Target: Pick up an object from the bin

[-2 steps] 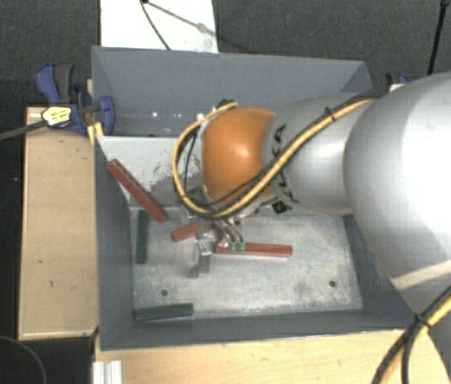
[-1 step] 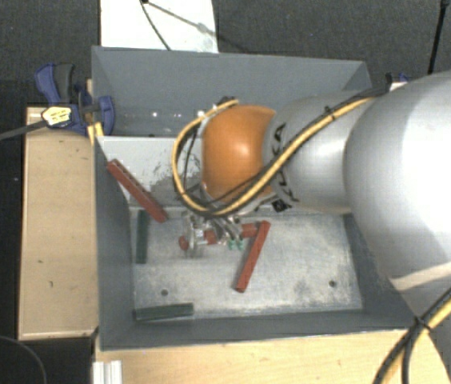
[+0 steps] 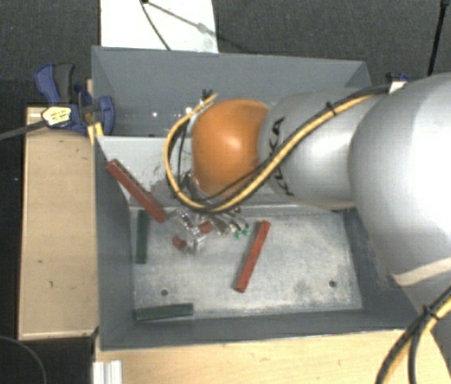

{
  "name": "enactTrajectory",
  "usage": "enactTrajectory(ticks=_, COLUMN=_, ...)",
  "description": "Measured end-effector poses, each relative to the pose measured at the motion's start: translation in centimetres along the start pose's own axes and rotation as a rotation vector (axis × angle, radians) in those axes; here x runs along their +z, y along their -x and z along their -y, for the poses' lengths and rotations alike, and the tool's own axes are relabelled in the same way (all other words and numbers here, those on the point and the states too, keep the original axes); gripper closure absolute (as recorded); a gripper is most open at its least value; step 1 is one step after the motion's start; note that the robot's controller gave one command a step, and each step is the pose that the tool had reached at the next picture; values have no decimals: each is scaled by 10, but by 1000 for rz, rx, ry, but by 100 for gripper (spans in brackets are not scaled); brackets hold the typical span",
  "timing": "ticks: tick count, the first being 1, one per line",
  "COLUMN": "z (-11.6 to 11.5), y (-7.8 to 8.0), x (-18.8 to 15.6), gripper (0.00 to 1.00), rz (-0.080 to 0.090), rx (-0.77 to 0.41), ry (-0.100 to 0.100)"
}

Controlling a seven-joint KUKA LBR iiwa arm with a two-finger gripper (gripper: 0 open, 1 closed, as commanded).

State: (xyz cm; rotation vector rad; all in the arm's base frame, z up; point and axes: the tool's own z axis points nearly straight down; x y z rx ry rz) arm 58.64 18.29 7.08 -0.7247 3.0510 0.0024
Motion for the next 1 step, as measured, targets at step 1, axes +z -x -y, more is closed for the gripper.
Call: enactTrajectory(ticks=1, z=-20, y=7, x=-140, gripper=100, rz=7, rx=-22, ry=-1)
